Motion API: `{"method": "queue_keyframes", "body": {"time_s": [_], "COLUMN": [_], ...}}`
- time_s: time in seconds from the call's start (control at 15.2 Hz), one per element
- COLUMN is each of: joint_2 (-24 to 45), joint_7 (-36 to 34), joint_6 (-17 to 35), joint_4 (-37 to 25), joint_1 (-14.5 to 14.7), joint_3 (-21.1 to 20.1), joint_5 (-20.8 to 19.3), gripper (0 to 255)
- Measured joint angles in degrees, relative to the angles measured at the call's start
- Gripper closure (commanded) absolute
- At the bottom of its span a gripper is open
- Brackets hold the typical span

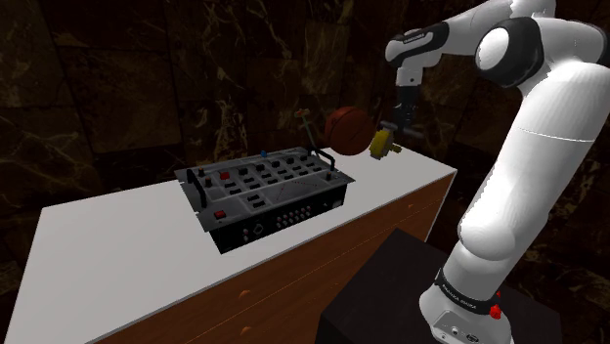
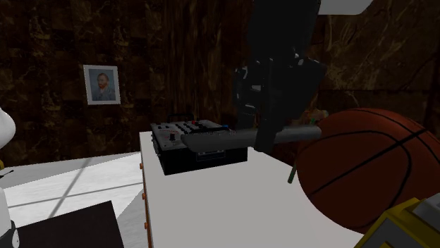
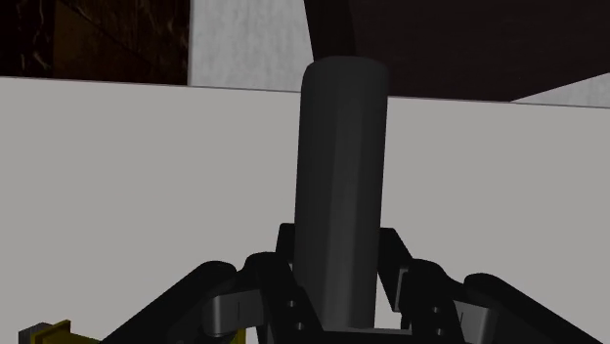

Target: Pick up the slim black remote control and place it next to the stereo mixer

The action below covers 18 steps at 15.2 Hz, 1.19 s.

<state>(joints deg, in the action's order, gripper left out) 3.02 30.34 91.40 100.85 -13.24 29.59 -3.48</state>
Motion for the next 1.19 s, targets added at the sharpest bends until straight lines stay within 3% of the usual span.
{"method": "queue_keyframes", "body": {"time_s": [0.26, 1.19], "joint_2": [-0.1, 7.9], "joint_7": [-0.6, -15.4], "joint_6": [-2.6, -6.5], "joint_4": [-2.4, -13.1], "joint_1": [0.4, 8.3], "joint_3": [-0.3, -7.6], "joint_5": [0.1, 6.0], "gripper": [255, 255]}}
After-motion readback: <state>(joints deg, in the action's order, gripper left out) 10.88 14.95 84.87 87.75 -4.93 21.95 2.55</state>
